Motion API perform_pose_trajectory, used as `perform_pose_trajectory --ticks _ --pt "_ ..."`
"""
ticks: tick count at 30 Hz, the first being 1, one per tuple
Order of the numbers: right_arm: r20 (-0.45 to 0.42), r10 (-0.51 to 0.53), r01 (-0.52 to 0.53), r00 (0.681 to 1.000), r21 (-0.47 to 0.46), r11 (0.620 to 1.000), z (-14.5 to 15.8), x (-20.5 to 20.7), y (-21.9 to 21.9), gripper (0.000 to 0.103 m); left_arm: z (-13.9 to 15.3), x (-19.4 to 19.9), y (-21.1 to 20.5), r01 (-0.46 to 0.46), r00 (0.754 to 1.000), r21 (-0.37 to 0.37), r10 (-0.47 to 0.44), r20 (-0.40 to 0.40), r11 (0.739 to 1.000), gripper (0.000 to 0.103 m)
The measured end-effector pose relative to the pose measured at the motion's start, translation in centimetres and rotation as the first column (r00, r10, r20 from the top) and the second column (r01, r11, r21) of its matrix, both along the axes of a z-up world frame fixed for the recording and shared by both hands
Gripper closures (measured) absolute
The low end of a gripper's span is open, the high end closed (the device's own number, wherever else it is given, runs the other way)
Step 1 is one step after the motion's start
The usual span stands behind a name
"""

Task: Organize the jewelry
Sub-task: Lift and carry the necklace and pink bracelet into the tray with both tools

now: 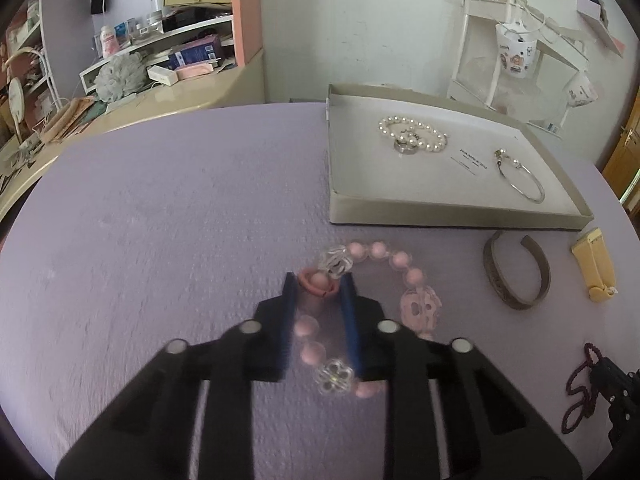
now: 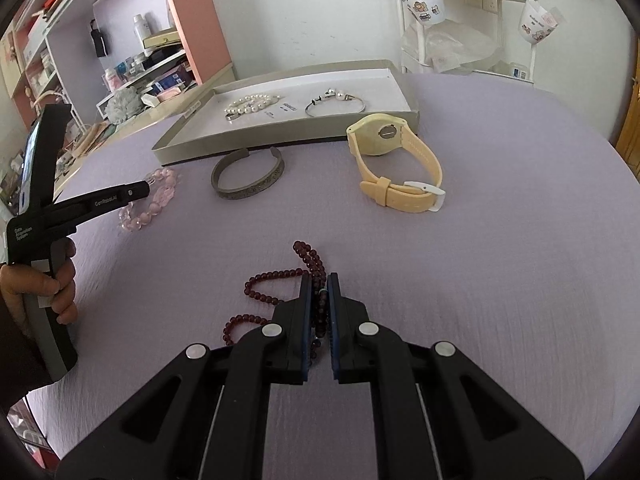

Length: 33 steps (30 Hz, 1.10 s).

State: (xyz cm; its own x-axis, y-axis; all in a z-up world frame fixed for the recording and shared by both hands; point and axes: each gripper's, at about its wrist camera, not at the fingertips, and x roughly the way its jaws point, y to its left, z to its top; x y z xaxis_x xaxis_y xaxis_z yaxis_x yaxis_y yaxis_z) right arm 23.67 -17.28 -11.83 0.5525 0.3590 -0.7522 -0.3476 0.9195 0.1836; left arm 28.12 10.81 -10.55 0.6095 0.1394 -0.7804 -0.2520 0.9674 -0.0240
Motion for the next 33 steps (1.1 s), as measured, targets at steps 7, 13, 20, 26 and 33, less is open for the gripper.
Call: perform_pose_trajectory --ticks 7,13,20,26,33 --pt "0.003 -0.005 0.005 1.0 -0.002 1.0 0.2 -0.2 -0.2 0.095 0.0 -0.5 -0.1 0.0 1.0 0.002 0.0 0.007 1.0 0.09" --pt "0.013 -0.014 0.014 1.0 0.0 1.0 0.6 -0.6 -0.6 0.095 0.7 -1.2 -0.2 0.011 1.0 0.016 -0.012 0.027 1.0 0.09" --pt "0.029 -0.016 0.016 0.999 0.015 1.0 1.2 -1.3 -0.8 0.095 2.2 -1.9 -0.5 0.024 0.998 0.027 -0.026 0.064 0.999 0.09" --pt "0.052 -0.013 0.011 0.999 0.032 0.999 1.9 -1.8 -1.1 0.095 4.2 -2.5 -1.2 0.041 0.993 0.051 -0.046 0.107 0.998 0.09" --pt "0.096 -0.02 0.015 0.995 0.052 0.999 3.3 -2.3 -1.7 0.095 6.5 -3.2 -1.9 0.054 0.987 0.056 -0.061 0.151 0.997 0.09"
